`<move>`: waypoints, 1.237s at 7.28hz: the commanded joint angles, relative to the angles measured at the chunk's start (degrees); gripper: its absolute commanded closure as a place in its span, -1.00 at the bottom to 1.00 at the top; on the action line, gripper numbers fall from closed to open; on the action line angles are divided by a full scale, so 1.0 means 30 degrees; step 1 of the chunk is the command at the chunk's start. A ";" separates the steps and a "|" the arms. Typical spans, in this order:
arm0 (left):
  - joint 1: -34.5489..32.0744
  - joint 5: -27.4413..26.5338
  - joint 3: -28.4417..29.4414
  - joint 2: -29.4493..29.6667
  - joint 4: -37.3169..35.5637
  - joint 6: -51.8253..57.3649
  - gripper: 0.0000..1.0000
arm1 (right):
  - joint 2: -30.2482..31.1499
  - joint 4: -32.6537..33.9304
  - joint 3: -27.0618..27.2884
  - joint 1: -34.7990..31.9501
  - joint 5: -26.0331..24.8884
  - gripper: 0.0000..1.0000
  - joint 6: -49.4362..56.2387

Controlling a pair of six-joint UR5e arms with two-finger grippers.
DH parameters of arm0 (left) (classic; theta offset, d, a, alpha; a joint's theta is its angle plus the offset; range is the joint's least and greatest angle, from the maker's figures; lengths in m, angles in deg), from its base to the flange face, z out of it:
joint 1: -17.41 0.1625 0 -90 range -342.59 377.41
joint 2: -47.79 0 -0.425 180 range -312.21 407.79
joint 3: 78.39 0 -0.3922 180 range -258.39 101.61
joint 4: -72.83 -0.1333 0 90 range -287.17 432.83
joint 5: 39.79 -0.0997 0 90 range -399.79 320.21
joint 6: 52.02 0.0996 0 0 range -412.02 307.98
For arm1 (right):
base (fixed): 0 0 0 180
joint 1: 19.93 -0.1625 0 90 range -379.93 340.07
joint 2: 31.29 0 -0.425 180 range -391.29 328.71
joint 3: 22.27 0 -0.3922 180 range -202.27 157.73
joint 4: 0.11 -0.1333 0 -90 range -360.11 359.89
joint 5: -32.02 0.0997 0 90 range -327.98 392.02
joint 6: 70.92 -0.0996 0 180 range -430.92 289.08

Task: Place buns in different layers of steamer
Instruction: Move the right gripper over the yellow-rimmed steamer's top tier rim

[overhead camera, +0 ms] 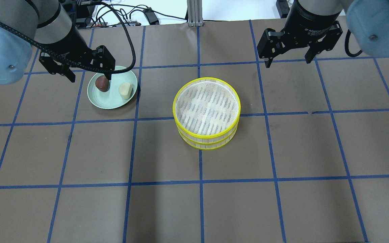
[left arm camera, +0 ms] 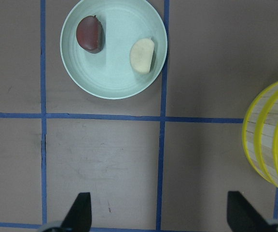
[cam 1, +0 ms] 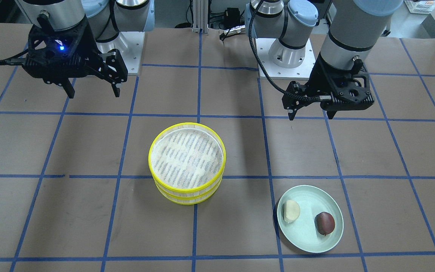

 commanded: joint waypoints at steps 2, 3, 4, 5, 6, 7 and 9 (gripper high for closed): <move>-0.0001 -0.0013 -0.0029 0.0029 0.0000 -0.0002 -1.00 | -0.0153 0.0059 0.0058 -0.0001 0.0085 -1.00 -0.0016; -0.0001 -0.0013 -0.0059 0.0058 0.0029 -0.0002 -1.00 | -0.0763 0.0030 0.0059 -0.0001 0.0143 -1.00 -0.0219; -0.0001 -0.0042 -0.0030 0.0059 -0.0029 0.0027 -1.00 | -0.1378 0.0117 0.0291 -0.0030 0.0114 -1.00 -0.0888; 0.0144 -0.0159 -0.0030 0.0117 -0.0001 0.0027 -1.00 | -0.1965 0.1162 0.0728 -0.0060 0.0085 -1.00 -0.1794; 0.0290 -0.0131 -0.0030 0.0175 0.0029 0.0028 -1.00 | -0.2058 0.1840 0.1313 -0.0350 0.0085 -1.00 -0.1948; 0.0321 -0.0131 -0.0059 0.0176 0.0029 0.0028 -1.00 | -0.2087 0.2311 0.1695 -0.0440 0.0085 -1.00 -0.1950; 0.0321 -0.0160 -0.0030 0.0176 0.0058 0.0028 -1.00 | -0.3164 0.3417 0.2601 -0.1254 0.1456 -1.00 -0.4333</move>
